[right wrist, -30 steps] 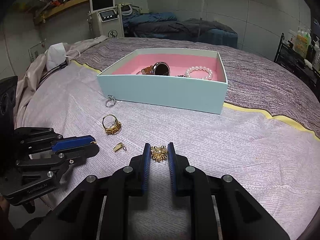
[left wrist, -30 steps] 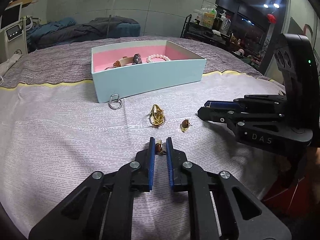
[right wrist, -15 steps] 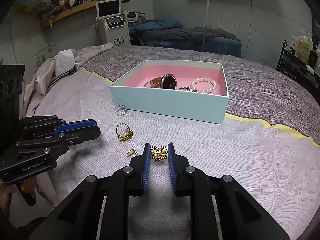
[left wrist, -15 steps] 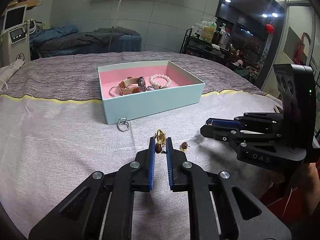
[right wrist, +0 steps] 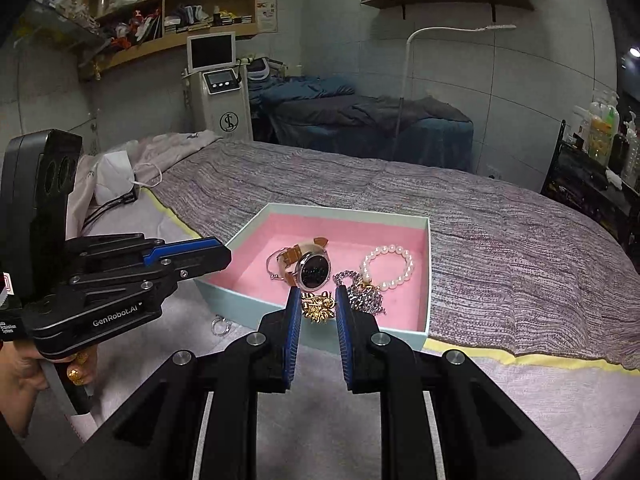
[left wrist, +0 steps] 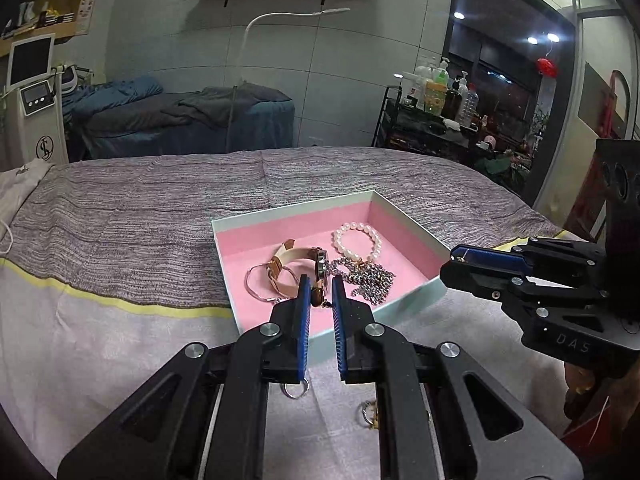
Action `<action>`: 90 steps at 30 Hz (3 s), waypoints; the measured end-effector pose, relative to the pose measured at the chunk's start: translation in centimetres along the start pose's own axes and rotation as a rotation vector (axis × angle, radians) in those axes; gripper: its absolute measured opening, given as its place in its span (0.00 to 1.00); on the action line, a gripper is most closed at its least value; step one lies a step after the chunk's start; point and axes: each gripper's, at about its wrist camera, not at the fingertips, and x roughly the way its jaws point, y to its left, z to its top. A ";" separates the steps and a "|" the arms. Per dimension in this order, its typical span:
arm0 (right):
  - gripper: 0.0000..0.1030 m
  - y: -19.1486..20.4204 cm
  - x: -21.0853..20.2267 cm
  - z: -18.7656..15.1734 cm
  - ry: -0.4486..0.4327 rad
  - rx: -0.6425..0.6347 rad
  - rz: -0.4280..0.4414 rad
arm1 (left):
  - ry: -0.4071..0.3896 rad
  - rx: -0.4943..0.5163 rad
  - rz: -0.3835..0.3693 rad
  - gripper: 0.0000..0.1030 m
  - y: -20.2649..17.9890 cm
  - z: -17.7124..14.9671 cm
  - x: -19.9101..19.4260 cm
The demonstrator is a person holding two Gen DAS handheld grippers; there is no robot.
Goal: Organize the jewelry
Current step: 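Carry the earring with the left gripper while the right gripper carries the brooch over the box, then open the left gripper to drop the earring while the right gripper releases the brooch into the box, then grasp the ornate gold ring with the left gripper while the right gripper grasps the small gold hook earring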
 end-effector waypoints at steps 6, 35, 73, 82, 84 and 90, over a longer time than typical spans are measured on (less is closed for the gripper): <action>0.16 -1.5 2.5 0.9 0.030 0.020 -0.027 | 0.039 -0.001 0.012 0.11 0.7 0.8 2.7; 0.65 -4.2 2.3 0.7 -0.028 0.084 -0.158 | -0.029 0.006 0.076 0.87 0.8 0.7 2.2; 0.48 4.5 0.7 -7.6 0.208 -0.119 0.056 | 0.057 -0.094 0.091 0.79 0.3 -10.6 -4.7; 0.14 5.4 1.5 -7.3 0.225 -0.136 0.064 | 0.065 -0.083 0.071 0.58 -0.2 -9.9 -4.3; 0.14 5.2 1.3 -7.3 0.224 -0.120 0.067 | 0.065 -0.070 0.057 0.54 -0.7 -9.5 -4.0; 0.14 3.7 0.5 -7.5 0.220 -0.076 0.043 | 0.079 -0.026 0.000 0.41 -2.3 -8.3 -2.3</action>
